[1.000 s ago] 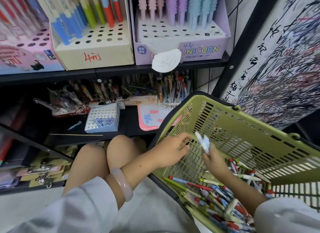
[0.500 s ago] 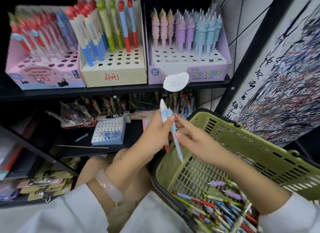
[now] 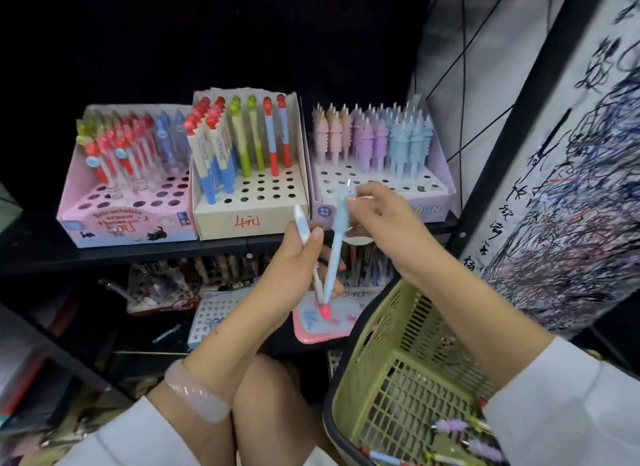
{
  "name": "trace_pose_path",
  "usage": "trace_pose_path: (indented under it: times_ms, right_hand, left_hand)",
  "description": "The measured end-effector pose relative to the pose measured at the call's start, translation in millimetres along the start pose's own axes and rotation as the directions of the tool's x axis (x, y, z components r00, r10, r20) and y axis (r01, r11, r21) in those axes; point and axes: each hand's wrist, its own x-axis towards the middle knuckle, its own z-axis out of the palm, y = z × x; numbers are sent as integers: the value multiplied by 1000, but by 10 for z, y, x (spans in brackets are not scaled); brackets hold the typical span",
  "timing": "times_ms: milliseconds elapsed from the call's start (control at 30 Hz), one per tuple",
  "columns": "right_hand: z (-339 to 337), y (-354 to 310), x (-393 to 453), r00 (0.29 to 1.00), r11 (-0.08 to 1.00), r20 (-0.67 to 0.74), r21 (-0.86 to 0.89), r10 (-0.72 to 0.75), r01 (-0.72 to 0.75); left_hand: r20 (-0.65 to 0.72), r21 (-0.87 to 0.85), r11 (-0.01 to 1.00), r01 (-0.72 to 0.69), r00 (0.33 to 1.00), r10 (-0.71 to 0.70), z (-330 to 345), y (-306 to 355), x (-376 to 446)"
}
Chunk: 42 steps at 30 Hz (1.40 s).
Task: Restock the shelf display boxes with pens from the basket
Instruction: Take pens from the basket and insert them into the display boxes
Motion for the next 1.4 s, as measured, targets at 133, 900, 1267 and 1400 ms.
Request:
trace_pose_path:
  times_ms: [133,900,1267,1400]
  right_hand:
    - [-432,-340,405,908,980,-371,-90,-197,176]
    - [-1112,-98,912,834,520,-368,-846,-412,-117]
    - [-1145,-89,966,915,496,-349,-842,-204,-211]
    - [-1116,9,947,931,467,-356,-839,-85,-278]
  left_hand:
    - [-109,108,993,38,994,-26,-53,82,104]
    - [-69,143,989,43,997,-34,-31,175,187]
    - [-34,97,995,19,999,-16,33,144,164]
    - [-31,70,997,12,999,-10,37,135,153]
